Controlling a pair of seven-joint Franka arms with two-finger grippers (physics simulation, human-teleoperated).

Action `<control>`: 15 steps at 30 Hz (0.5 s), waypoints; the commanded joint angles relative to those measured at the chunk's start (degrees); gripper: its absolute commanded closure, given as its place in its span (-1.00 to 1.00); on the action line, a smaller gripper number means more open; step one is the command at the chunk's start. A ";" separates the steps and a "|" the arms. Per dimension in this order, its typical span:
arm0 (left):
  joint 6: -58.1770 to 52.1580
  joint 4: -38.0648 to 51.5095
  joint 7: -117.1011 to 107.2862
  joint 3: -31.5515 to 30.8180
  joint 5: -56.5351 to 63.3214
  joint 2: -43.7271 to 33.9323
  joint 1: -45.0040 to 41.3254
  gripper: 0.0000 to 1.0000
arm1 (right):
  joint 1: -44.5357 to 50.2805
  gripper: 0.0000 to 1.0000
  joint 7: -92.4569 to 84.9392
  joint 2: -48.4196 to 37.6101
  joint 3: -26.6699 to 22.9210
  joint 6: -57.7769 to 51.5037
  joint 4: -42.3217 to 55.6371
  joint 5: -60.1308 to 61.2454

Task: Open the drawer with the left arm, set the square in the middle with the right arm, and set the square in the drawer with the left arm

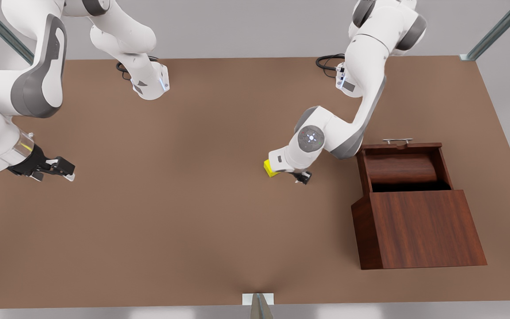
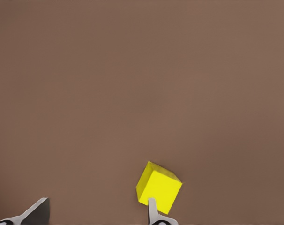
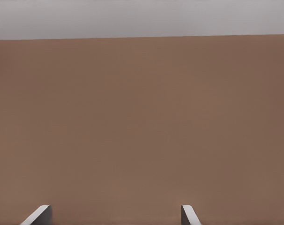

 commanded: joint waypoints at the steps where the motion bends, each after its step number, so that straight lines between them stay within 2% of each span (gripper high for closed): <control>1: 0.65 -0.13 0.13 -0.01 3.63 0.20 -0.41 -1.00 | 0.01 -1.00 -0.13 0.00 0.00 0.00 0.00 0.00; 2: 5.40 -4.69 0.13 -0.01 4.60 -0.32 -1.21 -1.00 | 0.09 -1.00 -0.21 0.08 0.00 0.09 0.00 0.00; 4: 8.13 -8.03 0.39 -0.01 4.60 -0.50 -3.40 -1.00 | -0.08 -1.00 -0.30 -0.09 -0.09 0.00 0.00 -0.35; 7: 9.10 -8.92 2.32 -0.45 4.60 0.38 -5.78 -1.00 | 0.09 -1.00 -0.30 0.00 -0.26 0.09 0.00 -0.35; 15: 16.22 -18.14 10.50 -0.36 5.30 0.20 -9.03 -1.00 | 0.00 -1.00 -0.30 -0.18 -0.79 0.00 0.35 -0.35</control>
